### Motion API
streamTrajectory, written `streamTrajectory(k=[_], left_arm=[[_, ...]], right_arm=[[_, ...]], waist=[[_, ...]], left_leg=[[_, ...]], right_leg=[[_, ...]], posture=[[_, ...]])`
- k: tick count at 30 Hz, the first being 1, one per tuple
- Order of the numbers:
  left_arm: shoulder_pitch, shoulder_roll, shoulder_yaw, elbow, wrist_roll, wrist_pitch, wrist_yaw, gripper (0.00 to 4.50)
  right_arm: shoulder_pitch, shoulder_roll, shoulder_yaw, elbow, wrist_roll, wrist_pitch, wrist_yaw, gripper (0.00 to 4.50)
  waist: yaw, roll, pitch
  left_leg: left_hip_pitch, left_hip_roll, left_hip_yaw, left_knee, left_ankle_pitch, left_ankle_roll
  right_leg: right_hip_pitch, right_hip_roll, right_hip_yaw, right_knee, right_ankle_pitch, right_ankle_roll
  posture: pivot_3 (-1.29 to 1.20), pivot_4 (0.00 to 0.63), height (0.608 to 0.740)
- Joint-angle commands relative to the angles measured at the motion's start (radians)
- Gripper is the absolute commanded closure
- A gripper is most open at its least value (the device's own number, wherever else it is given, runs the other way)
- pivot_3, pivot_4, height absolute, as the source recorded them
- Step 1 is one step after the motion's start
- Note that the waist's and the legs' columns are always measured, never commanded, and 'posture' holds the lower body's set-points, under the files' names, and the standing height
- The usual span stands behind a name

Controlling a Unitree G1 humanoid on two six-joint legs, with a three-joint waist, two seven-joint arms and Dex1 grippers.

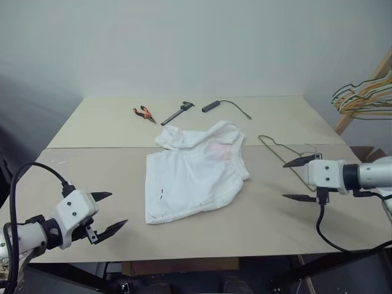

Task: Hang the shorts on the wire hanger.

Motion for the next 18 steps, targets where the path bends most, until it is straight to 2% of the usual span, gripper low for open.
streamTrajectory(k=[1, 18], left_arm=[[-0.015, 0.006, 0.01, -0.007, -0.016, -0.011, -0.011, 0.0], [-0.032, 0.001, -0.018, -0.033, -0.008, 0.029, 0.014, 0.0]], right_arm=[[-0.02, -0.008, -0.028, -0.014, 0.01, -0.002, -0.005, 0.01], [-0.051, 0.002, -0.009, 0.004, -0.015, -0.013, -0.018, 0.01]], waist=[[0.0, 0.0, 0.0], [-0.001, 0.0, 0.0]], left_leg=[[0.0, 0.0, 0.0, 0.0, 0.0, 0.0], [0.0, 0.0, 0.0, 0.0, 0.0, 0.0]], right_leg=[[0.0, 0.0, 0.0, 0.0, 0.0, 0.0], [0.0, 0.0, 0.0, 0.0, 0.0, 0.0]], posture=[[0.04, 0.0, 0.74], [0.02, 0.0, 0.74]])
